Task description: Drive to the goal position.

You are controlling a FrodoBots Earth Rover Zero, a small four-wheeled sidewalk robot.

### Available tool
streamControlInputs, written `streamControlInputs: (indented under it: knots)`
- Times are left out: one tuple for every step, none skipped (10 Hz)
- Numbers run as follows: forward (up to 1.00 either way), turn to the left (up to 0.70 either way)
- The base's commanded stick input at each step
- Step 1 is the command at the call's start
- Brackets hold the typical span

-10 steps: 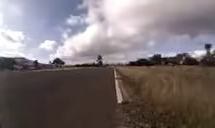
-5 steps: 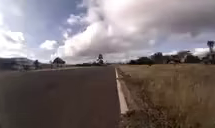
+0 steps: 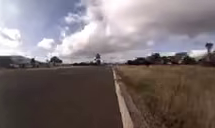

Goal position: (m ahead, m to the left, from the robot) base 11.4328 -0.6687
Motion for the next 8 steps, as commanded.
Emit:
streamControlInputs:
  knots:
    - [0.82,-0.30]
    - [0.82,-0.13]
    - [0.82,0.00]
    - [0.82,0.00]
    - [0.82,0.00]
    - [0.83,0.00]
    - [0.85,0.00]
    - [0.84,0.00]
